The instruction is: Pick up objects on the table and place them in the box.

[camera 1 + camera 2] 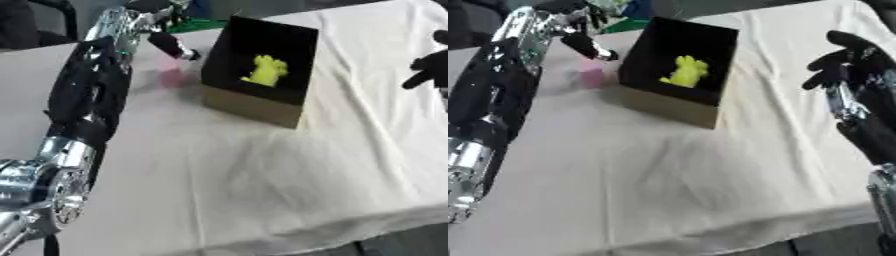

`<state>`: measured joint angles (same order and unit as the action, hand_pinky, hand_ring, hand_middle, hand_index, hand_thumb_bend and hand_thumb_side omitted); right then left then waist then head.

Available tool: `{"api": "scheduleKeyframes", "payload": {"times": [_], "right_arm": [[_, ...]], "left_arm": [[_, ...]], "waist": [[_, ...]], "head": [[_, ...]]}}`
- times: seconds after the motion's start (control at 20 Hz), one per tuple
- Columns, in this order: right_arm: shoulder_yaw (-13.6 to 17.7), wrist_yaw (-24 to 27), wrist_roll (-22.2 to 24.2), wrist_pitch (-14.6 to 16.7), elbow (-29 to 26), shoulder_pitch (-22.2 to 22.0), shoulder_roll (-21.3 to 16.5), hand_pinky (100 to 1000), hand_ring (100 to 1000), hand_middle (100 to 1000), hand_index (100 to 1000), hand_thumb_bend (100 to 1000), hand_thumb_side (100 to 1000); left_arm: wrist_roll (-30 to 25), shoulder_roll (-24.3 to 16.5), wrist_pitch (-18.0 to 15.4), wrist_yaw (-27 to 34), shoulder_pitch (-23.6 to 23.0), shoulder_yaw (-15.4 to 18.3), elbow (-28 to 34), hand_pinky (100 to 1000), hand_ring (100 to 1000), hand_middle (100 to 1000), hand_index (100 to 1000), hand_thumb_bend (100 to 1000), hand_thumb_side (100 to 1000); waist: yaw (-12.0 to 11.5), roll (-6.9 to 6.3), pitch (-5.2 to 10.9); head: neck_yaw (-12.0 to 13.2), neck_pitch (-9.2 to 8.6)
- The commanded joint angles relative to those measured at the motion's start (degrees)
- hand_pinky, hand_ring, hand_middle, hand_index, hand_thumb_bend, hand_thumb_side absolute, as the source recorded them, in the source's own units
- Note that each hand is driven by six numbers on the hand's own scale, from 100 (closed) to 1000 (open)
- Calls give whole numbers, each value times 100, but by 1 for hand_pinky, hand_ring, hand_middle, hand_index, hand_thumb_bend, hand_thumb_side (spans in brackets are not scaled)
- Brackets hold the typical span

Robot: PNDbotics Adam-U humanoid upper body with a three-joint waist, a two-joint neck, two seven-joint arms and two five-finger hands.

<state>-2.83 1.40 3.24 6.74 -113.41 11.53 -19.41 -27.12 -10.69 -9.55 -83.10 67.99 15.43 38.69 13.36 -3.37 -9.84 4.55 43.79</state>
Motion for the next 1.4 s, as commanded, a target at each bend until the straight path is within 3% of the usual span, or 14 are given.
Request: {"api": "scheduleKeyframes", "payload": {"times": [0.05, 0.35, 0.65, 1.0, 1.1, 1.4], "right_arm": [[23, -47, 6, -9, -119, 33, -47, 883, 535, 583, 875, 100, 531], [23, -61, 7, -21, -119, 33, -39, 884, 534, 582, 875, 100, 531], [25, -73, 5, -29, -119, 35, -33, 884, 534, 581, 874, 100, 532], [29, -92, 3, -38, -119, 36, -25, 885, 533, 581, 873, 100, 533], [29, -93, 3, -39, -119, 41, -22, 885, 533, 580, 873, 100, 532], [35, -98, 1, -45, -119, 38, -15, 885, 533, 580, 873, 100, 533]], "left_arm": [[-43, -149, 53, -144, 97, 60, -53, 703, 607, 680, 848, 581, 465], [-40, -169, 141, -283, 38, 101, -221, 704, 609, 683, 849, 523, 367], [297, -196, 397, -280, -14, 174, -299, 701, 605, 676, 850, 472, 272], [391, -216, 475, -201, -68, 116, -528, 698, 598, 672, 850, 453, 291], [389, -210, 459, -186, -85, 99, -561, 690, 582, 651, 838, 432, 268], [477, -181, 338, -129, -115, 68, -533, 626, 471, 483, 703, 244, 111]], "waist": [[1, 35, 79], [-6, 23, 61], [-16, 8, 45], [-20, -4, 25], [-21, -4, 21], [-15, 3, 25]], "head": [[-14, -16], [-26, -19], [-48, -22], [-74, -18], [-83, -20], [-96, -18]]}}
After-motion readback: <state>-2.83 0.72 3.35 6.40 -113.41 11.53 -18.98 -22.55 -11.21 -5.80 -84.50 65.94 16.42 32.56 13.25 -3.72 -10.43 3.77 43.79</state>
